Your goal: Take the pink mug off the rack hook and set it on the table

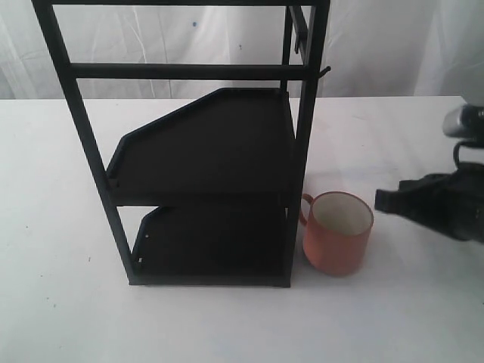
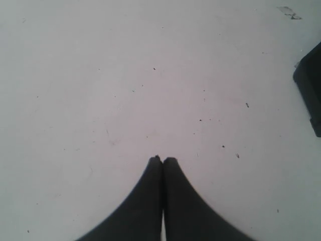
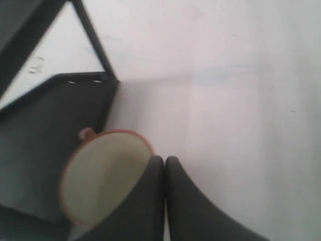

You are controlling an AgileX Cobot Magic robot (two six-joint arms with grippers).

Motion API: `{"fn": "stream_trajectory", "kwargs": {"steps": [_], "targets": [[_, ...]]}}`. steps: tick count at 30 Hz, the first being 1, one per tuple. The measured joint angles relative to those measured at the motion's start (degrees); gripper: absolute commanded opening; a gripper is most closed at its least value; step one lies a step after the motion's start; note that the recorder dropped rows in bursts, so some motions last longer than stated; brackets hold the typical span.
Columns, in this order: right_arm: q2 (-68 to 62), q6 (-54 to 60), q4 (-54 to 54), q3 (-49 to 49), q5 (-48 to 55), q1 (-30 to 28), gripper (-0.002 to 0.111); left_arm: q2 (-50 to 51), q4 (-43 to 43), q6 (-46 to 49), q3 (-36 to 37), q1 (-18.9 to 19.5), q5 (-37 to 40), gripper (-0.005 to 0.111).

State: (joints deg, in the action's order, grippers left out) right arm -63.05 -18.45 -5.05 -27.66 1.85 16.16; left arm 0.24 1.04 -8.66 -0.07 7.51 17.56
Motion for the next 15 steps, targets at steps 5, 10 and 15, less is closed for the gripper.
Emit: {"fn": "stream_trajectory", "kwargs": {"steps": [5,10,15], "targets": [[-3.5,4.4,0.0,-12.2,20.6,-7.6,0.000,0.0,0.0,0.0,0.0,0.0,0.0,0.000],[-0.6,-1.7,0.1,-12.5,23.5,-13.2,0.000,0.0,0.0,0.0,0.0,0.0,0.0,0.000],[13.3,-4.5,0.3,-2.9,12.6,-13.9,0.000,0.0,0.0,0.0,0.0,0.0,0.0,0.000]]}}
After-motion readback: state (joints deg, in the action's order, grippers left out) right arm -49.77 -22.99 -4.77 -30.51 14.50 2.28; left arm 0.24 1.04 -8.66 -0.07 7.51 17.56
